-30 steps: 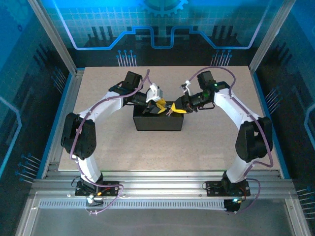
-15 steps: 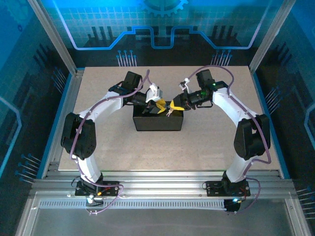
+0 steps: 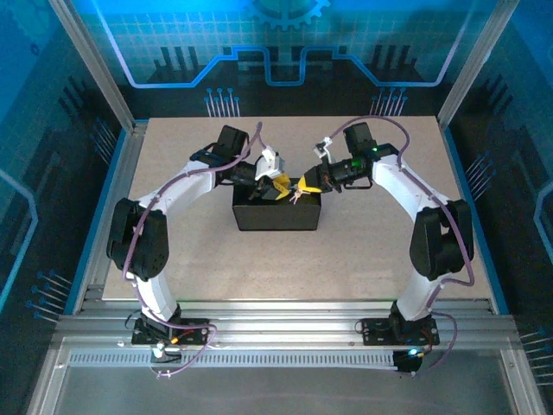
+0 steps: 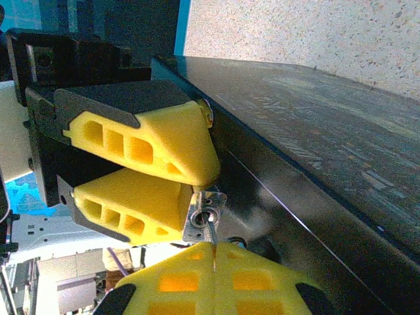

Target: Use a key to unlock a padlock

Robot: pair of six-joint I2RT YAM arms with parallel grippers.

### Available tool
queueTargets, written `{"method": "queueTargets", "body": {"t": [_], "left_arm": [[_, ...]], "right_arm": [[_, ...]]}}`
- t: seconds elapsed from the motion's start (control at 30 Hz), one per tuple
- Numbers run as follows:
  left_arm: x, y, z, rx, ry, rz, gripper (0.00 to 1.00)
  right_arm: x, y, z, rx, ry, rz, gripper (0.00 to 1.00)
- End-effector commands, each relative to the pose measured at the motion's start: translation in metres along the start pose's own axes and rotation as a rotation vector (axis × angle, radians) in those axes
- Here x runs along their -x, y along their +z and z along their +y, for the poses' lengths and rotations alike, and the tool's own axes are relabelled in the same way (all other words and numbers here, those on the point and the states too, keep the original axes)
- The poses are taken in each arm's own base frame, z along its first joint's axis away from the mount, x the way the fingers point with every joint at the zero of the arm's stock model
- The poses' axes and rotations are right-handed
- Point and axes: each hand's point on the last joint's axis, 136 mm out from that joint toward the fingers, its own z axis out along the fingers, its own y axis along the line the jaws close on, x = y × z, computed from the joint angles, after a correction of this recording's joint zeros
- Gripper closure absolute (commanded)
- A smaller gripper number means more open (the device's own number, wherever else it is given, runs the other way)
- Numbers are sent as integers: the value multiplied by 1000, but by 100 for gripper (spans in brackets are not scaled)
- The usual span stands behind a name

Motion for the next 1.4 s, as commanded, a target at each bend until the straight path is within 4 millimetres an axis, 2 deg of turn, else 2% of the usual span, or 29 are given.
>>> {"method": "queueTargets", "body": {"t": [0.0,0.13,0.33,0.53,0.7,0.87,1.0,1.1,1.37], "left_arm": [[32,-3,-5,-43,103,-96,100],[32,-2,2,-9,120,-96,100],[26,1,9,30,136,-74,100],[33,2,0,-9,137,-109,100],[33,5,-1,-16,142,-108,100],[28,-1,0,-20,119,-107,100],[27,-9,-5,-29,111,-96,100],[24,-11,-5,-24,106,-87,100],[25,-12,-6,-25,107,-86,100]], "right_arm": [[-5,8,23,78,-71,35,100],[-11,20,38,162,-31,83,100],[-17,25,49,189,31,107,100],[-18,33,54,218,69,121,99],[-25,38,66,209,60,152,99],[-26,22,47,133,41,136,94],[-23,9,23,67,43,113,81],[-15,4,17,69,52,83,79],[-6,-1,15,59,39,41,80]]}}
